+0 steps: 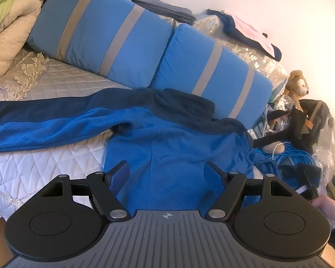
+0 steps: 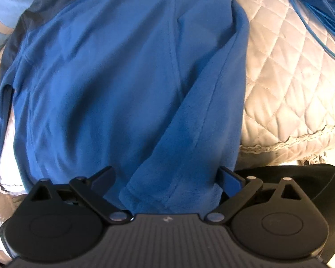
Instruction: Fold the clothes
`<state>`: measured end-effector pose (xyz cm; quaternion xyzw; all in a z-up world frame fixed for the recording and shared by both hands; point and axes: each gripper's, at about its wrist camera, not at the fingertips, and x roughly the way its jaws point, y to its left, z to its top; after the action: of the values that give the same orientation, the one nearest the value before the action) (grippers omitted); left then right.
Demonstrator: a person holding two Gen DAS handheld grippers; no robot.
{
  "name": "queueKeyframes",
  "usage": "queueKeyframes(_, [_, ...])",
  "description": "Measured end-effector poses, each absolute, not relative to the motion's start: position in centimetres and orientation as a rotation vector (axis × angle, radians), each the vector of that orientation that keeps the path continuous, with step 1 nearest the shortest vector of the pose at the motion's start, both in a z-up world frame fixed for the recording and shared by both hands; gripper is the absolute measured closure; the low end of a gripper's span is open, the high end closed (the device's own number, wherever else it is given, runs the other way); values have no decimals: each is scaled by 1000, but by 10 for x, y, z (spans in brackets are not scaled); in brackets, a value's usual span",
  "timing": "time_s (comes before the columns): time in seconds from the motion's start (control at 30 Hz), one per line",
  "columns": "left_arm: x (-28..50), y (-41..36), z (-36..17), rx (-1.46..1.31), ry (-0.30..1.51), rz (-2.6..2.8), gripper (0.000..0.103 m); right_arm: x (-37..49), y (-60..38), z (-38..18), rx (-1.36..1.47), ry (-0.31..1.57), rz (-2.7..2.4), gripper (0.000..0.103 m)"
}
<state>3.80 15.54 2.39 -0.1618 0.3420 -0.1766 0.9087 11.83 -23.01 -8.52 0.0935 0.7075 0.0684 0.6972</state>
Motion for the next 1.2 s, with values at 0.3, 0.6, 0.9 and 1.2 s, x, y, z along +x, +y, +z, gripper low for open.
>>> queueKeyframes(0.3, [37,157,22,-345,715,-371,33,127,-194,-102,162,1551,111,38])
queueKeyframes(0.6, [36,158,20,-350,728,-375,33,124,-222,-105,234,1520,99,81])
queueKeyframes(0.9, [42,156,22,-343,760,-359,33,108,-276,-74,406,1382,312,95])
queueKeyframes(1.2, [83,145,-16,-232,983,-262,33,95,-339,-33,566,1233,397,95])
